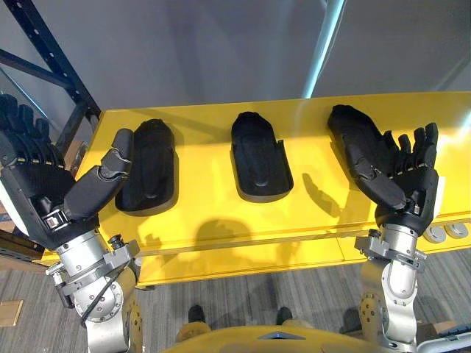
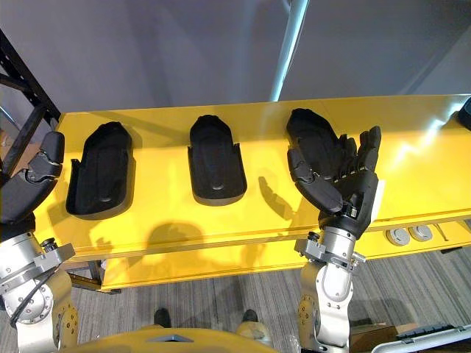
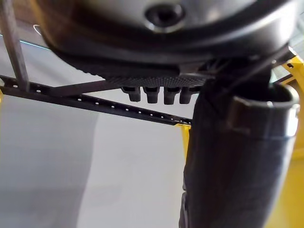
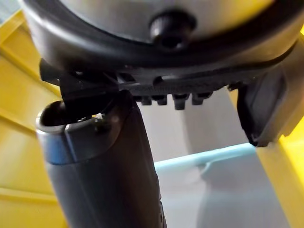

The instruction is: Walk over and take three plastic housings, then place them on the shelf

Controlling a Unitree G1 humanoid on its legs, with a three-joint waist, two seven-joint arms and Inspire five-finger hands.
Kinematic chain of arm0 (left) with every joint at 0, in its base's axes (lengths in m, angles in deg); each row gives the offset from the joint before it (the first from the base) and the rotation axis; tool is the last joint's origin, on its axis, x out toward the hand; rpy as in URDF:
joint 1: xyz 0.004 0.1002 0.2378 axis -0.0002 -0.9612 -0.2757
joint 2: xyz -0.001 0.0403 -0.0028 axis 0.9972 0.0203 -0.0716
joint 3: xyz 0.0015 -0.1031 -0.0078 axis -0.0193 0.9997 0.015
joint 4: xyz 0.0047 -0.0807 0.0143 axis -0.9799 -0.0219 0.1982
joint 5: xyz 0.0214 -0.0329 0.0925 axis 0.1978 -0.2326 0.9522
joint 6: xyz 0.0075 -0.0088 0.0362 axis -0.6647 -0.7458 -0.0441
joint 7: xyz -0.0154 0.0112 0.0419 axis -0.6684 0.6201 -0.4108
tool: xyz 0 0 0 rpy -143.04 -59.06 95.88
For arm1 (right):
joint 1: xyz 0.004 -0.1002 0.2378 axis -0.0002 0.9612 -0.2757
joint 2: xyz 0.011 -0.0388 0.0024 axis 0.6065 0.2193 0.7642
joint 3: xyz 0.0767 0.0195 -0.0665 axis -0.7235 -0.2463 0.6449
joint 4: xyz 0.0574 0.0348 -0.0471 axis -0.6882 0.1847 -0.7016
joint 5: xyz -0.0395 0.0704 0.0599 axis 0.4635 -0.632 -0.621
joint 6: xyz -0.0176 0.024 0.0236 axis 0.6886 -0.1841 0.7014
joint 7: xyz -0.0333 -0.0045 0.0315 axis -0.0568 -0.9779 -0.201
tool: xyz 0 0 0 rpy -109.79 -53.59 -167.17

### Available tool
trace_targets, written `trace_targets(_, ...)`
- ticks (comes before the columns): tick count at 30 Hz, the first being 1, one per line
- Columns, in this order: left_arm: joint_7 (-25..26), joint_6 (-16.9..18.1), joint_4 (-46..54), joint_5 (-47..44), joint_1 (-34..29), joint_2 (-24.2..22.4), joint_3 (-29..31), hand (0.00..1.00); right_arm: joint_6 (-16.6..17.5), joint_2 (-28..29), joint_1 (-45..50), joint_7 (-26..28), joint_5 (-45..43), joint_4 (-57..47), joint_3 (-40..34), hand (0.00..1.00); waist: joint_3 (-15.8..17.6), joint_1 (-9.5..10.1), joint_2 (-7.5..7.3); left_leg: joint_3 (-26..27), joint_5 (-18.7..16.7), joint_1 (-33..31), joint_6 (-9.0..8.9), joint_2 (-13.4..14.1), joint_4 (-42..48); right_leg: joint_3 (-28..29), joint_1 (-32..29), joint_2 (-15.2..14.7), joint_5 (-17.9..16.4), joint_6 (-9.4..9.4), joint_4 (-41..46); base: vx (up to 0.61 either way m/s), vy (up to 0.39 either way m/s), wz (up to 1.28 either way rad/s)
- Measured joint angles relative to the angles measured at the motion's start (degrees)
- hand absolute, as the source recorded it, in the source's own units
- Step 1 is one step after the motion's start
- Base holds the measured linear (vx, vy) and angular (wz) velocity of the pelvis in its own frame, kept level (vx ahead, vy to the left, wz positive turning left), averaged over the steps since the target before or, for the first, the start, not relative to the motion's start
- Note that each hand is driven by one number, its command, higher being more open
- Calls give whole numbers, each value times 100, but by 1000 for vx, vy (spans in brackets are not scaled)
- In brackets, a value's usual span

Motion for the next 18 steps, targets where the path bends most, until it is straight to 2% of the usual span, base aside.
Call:
trace_targets(4,-75,142,8,-1,68,22,-6,100,2,-36,-189,-60,9,39,-73,100,5,-8,-1,82,-52,173,-9,5,-1,86,119,4,-6,-3,8,-15,4,-12)
trace_targets(9,-696,374,327,-327,45,127,85,100,10,-63,-371,-533,242,243,-406,100,15,-4,-7,51,-83,149,19,4,-6,69,71,-6,-118,-18,95,-36,6,2)
trace_targets(12,-1004,602,586,-626,4,307,381,100,12,-64,-464,-930,482,421,-840,100,17,-1,22,-16,-63,99,27,4,-6,5,60,-9,-115,0,102,6,-3,13)
trace_targets(13,-1085,733,757,-678,-44,348,679,100,3,-63,-465,-1171,811,468,-1225,100,22,-1,50,-91,-25,40,6,-2,-6,-60,49,-14,-103,-14,100,32,-4,21)
trace_targets(16,-917,971,907,-449,-180,365,1350,100,-81,-109,-471,-1579,1554,470,-1934,100,11,-4,104,-217,-18,-41,-2,-2,-5,-200,60,-11,-111,-14,90,40,-9,23)
trace_targets(18,-781,1152,907,-340,-275,406,1680,100,-141,-242,-477,-1757,1551,511,-2310,100,18,11,115,-267,-16,-71,-5,-1,-5,-258,69,-10,-121,-12,82,33,-12,20)
